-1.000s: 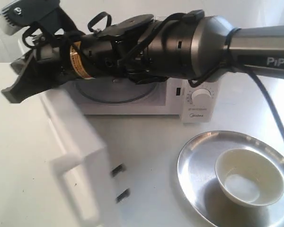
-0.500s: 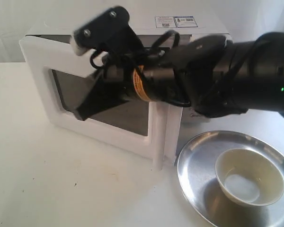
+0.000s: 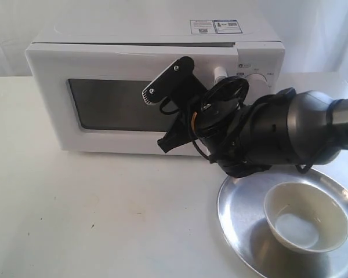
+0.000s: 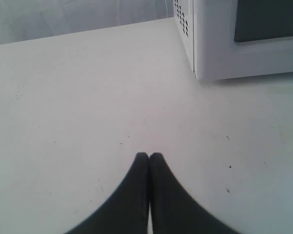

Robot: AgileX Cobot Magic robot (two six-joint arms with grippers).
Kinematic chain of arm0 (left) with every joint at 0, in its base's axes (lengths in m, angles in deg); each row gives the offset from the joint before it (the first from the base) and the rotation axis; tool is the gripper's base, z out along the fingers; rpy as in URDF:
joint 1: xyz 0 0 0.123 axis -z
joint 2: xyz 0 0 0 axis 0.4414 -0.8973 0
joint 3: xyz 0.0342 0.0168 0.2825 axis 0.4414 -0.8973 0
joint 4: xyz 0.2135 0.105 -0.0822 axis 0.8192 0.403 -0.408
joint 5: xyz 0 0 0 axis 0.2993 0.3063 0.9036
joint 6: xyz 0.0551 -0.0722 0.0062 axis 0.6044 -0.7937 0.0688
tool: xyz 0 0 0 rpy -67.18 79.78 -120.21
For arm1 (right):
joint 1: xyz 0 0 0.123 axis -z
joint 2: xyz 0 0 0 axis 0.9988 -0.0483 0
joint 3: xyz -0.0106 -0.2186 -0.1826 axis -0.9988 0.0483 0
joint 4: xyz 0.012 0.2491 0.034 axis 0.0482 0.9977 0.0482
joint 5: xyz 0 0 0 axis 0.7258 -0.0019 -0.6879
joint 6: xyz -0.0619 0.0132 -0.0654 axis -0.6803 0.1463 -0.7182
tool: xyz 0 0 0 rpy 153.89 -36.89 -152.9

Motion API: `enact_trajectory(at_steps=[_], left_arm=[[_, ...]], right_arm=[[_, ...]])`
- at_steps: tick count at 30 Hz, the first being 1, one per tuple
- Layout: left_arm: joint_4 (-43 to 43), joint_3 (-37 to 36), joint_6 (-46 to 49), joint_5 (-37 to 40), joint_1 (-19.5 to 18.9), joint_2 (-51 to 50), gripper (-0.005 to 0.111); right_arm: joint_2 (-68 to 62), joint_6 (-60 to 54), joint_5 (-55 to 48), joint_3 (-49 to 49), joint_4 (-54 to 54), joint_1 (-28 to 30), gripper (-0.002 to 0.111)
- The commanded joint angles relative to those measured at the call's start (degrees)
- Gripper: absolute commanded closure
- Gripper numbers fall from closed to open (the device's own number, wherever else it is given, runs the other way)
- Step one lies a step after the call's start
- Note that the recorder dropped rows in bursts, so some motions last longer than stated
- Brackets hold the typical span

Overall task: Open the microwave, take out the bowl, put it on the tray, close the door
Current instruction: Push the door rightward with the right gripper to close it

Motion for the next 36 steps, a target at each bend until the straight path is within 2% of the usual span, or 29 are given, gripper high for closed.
enact_trajectory(at_steps=[1, 7, 11, 16, 28, 30, 33, 36], left_arm=[[-0.2, -0.2, -0.3, -0.1, 0.0, 0.1, 0.107], [-0.2, -0.2, -0.3, -0.1, 0.0, 0.1, 0.107], [-0.2, -0.2, -0.3, -0.1, 0.0, 0.1, 0.107], [-0.2, -0.2, -0.3, -0.1, 0.0, 0.1, 0.107], [-0.2, -0.2, -0.3, -0.1, 0.0, 0.1, 0.107], [-0.2, -0.2, -0.3, -0.1, 0.0, 0.1, 0.107], [-0.2, -0.2, -0.3, -0.1, 0.0, 0.1, 0.107], [-0.2, -0.2, -0.3, -0.1, 0.0, 0.1, 0.107]], right_arm=[[0.8, -0.9, -5.1, -1.3, 0.0, 1.8, 0.108], [2.4, -2.9, -4.9, -2.4, 0.0, 1.8, 0.108], [2.5, -4.7, -4.6, -4.5, 0.0, 2.7, 0.108], [2.0, -4.7, 0.4, -6.0, 0.0, 4.6, 0.108], [2.2, -6.5, 0.9, -8.8, 0.0, 7.7, 0.108], [3.8, -6.1, 6.8, -8.8, 1.6, 6.9, 0.108], [10.4, -5.9, 27.6, -8.0, 3.9, 4.3, 0.108], [19.7, -5.9, 41.3, -8.0, 4.0, 2.8, 0.108]])
